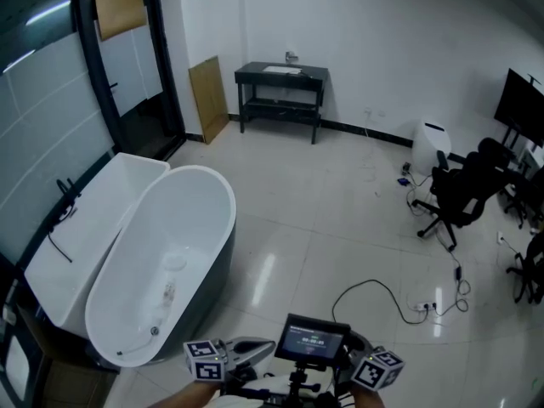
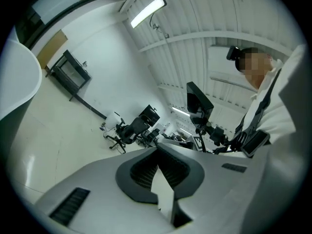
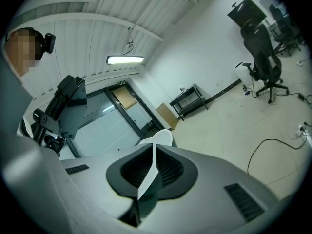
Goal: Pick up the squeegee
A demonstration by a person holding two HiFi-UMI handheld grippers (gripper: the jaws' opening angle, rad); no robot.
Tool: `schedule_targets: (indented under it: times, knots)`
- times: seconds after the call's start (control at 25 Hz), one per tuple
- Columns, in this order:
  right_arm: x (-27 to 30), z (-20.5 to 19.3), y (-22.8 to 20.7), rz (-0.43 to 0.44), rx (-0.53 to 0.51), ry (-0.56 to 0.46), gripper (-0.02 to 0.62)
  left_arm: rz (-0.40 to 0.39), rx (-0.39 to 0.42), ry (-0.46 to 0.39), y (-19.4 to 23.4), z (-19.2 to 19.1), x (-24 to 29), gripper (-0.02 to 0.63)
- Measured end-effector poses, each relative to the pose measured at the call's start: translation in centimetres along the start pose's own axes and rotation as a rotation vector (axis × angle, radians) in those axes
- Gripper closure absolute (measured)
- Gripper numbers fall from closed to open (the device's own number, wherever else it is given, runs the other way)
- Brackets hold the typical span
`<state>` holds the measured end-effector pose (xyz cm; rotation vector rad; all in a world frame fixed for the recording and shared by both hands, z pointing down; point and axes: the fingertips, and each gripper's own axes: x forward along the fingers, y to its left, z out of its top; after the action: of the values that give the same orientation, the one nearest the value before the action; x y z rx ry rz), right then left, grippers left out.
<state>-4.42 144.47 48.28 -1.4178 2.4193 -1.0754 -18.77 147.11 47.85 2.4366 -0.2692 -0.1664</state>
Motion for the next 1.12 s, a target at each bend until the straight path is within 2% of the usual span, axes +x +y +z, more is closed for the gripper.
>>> schedule_targets:
  times: [0.24,0.28,0.36,0.6,1.12]
  knots:
    - [1.5,0.3,1.1,-0.056,-0.033,-0.011,0.583,0.019,0.059,0.056,0.5,-0.6,-1.4,0.614]
    - [1.8,0.2,1.3,-0.057,-0.031,-0.009,0.563,0.013,0.061,0.063,0.4,-0.7,-1.6,0.614]
    - [2.3,-0.1,1.6,-0.058,-0.028,-0.003,0.529,0.003,0.053,0.07,0.4,-0.8,-1.8,0.613]
    - [2.5,-0.8,1.9,-0.081,-0.032,0.012,0.516,0.032,0.029,0.094,1.2,-1.4,-2.3,0.613]
    - [3.6,-1.6,1.9,-0.13,-0.035,0.001,0.498,0.02,0.035,0.127,2.1,-1.5,-3.2,0.613]
